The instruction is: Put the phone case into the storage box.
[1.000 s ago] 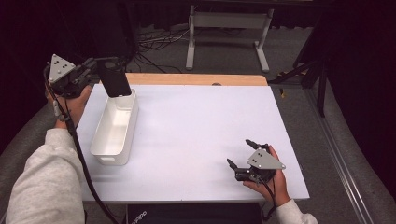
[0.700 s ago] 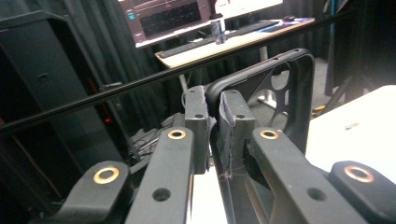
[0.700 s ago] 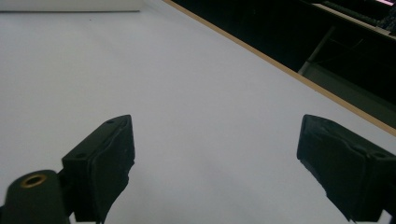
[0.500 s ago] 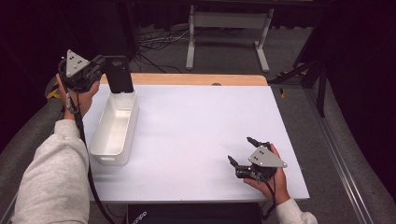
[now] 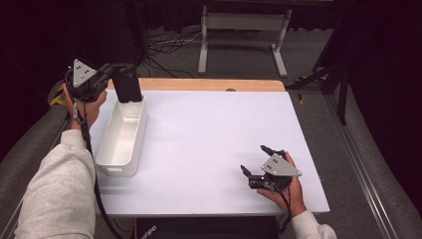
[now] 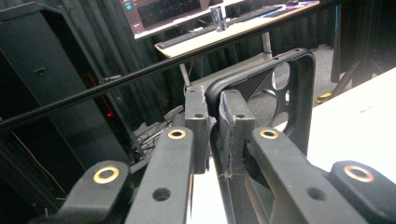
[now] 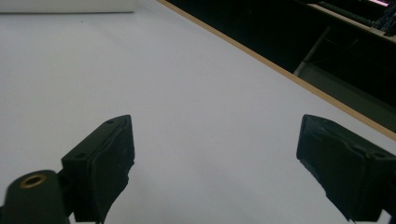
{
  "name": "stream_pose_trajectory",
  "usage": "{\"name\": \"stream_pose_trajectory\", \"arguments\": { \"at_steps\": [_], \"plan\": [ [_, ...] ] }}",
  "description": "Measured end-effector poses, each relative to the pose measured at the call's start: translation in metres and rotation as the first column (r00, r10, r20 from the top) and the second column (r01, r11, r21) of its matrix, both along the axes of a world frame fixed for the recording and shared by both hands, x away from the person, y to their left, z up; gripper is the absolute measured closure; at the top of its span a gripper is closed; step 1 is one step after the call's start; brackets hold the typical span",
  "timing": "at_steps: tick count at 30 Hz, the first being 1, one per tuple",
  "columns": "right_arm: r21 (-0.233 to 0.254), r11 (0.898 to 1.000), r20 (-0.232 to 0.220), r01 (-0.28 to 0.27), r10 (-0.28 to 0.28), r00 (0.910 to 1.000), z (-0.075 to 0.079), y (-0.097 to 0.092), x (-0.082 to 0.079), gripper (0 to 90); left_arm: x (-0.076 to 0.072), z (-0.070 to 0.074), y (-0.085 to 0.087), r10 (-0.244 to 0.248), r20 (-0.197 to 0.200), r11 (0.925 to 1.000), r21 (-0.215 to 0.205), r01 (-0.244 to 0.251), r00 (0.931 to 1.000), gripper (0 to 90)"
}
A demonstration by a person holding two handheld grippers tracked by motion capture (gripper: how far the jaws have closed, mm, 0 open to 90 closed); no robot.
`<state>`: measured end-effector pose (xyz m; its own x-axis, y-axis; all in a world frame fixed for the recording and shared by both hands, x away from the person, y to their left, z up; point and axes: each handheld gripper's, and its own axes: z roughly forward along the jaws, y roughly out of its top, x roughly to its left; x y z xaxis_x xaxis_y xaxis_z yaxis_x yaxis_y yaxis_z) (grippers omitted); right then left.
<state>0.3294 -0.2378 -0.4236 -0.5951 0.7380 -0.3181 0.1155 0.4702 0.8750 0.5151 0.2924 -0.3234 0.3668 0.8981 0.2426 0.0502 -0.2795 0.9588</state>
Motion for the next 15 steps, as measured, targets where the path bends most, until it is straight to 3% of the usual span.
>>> {"name": "stream_pose_trajectory", "arguments": {
  "at_steps": [7, 12, 15],
  "plan": [
    [-0.005, 1.000, -0.012, 0.004, -0.004, 0.9999, -0.003, 0.000, 0.001, 12.1, 0.006, -0.013, 0.000, -0.004, -0.020, 1.0000, -0.001, 0.004, 0.9998, 83.5],
    [0.002, 1.000, -0.010, 0.016, -0.016, 0.9998, -0.002, -0.002, 0.003, 12.1, 0.009, -0.024, -0.009, -0.012, -0.030, 0.9990, 0.044, 0.013, 0.9995, 83.5],
    [-0.014, 1.000, -0.016, 0.016, -0.016, 0.9998, -0.004, 0.000, 0.003, 12.1, 0.011, -0.031, -0.009, -0.011, -0.039, 0.9990, 0.042, 0.012, 0.9992, 83.6]
  ]
}}
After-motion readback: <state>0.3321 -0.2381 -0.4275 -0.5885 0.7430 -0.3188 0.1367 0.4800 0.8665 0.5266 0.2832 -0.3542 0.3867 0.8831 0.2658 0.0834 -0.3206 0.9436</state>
